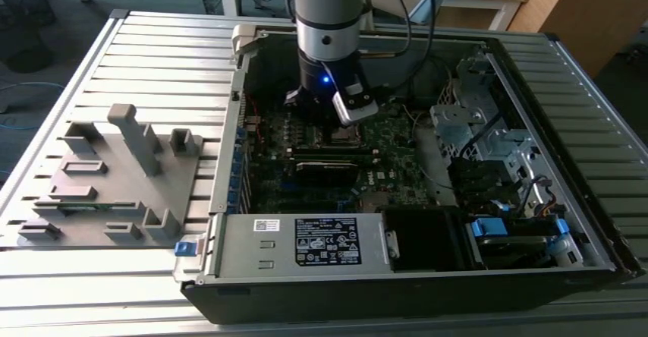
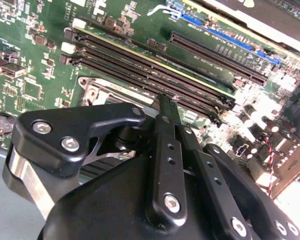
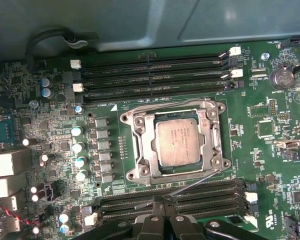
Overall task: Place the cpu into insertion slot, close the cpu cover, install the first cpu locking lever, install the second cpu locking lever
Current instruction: 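Install the second cpu locking lever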
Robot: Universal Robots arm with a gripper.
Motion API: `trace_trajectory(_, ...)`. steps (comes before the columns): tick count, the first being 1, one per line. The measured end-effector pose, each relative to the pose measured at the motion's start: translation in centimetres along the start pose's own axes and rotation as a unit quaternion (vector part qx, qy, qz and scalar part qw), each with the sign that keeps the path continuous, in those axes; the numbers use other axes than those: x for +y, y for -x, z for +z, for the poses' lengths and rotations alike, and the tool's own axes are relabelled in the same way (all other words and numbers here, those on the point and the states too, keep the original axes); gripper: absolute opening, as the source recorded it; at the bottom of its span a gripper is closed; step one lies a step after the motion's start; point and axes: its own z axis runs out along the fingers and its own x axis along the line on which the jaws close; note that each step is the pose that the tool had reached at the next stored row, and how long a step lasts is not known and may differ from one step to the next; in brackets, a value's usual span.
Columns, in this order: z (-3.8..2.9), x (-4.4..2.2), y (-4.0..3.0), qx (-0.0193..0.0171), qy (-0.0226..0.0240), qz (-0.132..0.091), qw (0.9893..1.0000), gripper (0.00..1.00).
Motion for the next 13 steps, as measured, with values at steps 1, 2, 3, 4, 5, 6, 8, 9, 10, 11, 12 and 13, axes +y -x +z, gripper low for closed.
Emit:
trace_trajectory(1, 0.01, -0.01, -0.05, 0.0000, -0.0001, 0.000, 1.0000, 0.10)
trace_trajectory(2, 0.04, -0.01, -0.09, 0.0000, 0.0000, 0.000, 1.0000, 0.10)
trace_trajectory(3, 0.07, -0.02, -0.13, 0.0000, 0.0000, 0.000, 1.0000, 0.10)
trace_trajectory(4, 0.12, -0.02, -0.18, 0.0000, 0.0000, 0.000, 1.0000, 0.10)
trace_trajectory(5, 0.17, -0.02, -0.21, 0.0000, 0.0000, 0.000, 1.0000, 0.10)
trace_trajectory(6, 0.22, -0.03, -0.25, 0.0000, 0.0000, 0.000, 1.0000, 0.10)
trace_trajectory(8, 0.29, -0.04, -0.31, 0.0000, -0.0001, 0.000, 1.0000, 0.10)
trace_trajectory(9, 0.30, -0.04, -0.32, 0.0001, -0.0001, 0.000, 1.0000, 0.10)
trace_trajectory(10, 0.30, -0.04, -0.32, 0.0001, -0.0002, 0.000, 1.0000, 0.10)
trace_trajectory(11, 0.31, -0.03, -0.33, 0.0000, 0.0000, 0.000, 1.0000, 0.10)
trace_trajectory(12, 0.31, -0.03, -0.33, 0.0000, 0.0000, 0.000, 1.0000, 0.10)
trace_trajectory(13, 0.32, -0.03, -0.34, 0.0000, 0.0000, 0.000, 1.0000, 0.10)
